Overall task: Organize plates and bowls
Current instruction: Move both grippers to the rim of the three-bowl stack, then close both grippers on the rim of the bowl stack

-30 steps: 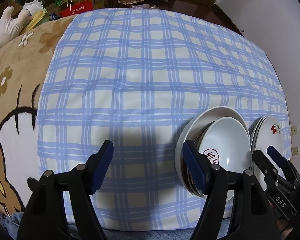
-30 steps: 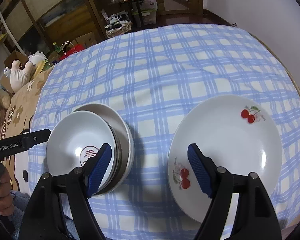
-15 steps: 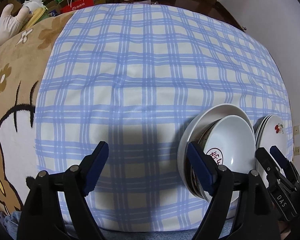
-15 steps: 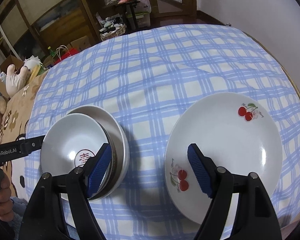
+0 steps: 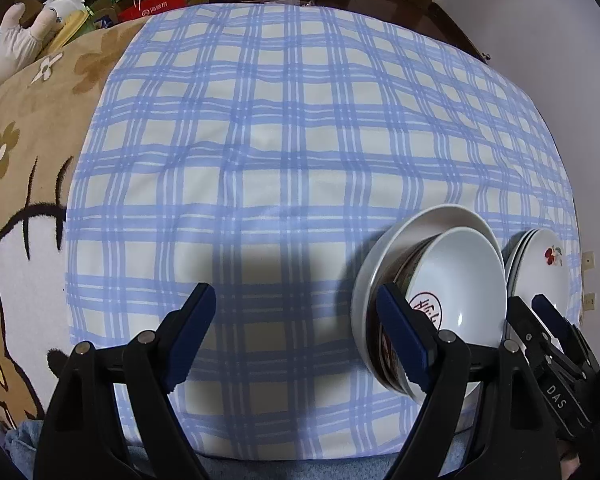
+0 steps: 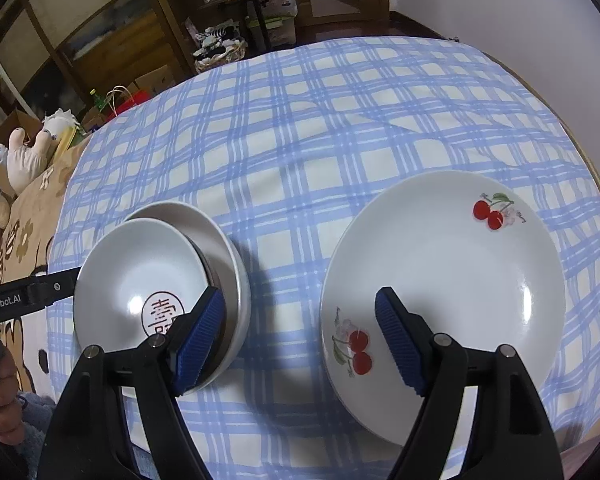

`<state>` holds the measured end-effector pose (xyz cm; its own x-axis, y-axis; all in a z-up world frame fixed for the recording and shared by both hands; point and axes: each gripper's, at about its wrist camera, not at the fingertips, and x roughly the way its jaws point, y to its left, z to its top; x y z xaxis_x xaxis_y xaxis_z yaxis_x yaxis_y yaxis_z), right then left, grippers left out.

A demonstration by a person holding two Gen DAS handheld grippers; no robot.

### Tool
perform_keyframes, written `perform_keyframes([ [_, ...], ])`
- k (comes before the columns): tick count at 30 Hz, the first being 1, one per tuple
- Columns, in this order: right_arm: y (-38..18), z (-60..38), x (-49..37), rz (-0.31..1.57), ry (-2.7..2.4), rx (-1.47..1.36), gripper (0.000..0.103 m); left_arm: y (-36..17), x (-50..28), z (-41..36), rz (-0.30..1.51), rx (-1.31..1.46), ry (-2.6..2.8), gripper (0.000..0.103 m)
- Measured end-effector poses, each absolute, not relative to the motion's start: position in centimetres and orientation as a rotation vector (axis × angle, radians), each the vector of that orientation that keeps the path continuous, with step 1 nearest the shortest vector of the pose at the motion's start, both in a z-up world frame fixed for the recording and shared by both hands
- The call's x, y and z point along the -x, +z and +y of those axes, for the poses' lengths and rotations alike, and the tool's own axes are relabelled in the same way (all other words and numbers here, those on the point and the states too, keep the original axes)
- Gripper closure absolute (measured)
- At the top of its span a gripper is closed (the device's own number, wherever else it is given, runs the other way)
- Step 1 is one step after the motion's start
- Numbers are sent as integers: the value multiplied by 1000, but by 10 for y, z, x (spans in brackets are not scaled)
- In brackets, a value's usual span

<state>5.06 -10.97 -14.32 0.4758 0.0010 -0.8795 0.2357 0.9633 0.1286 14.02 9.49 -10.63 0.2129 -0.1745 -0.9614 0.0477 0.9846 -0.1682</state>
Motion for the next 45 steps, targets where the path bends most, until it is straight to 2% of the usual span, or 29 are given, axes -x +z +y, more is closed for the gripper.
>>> perform_keyframes([
  [12,-150,-113,-48,1080,-161,-269,22,-111,-142,94,1385,90,-159,21],
  [14,-151,-113,-47,1071,-142,-283,33,-113,-142,93,1392,88,-162,21],
  [18,-151,-113,-47,1066,-128,-291,36,-114,-143,92,1386,70,-152,21],
  [26,-148,-108,-54,1098,-81,-283,52,-115,-143,89,1383,30,-139,21],
  [38,-144,-102,-82,1255,-11,-215,56,-115,-145,88,1380,21,-137,23],
  [45,-155,-115,-87,1314,91,-294,57,-116,-146,91,1391,39,-138,23],
])
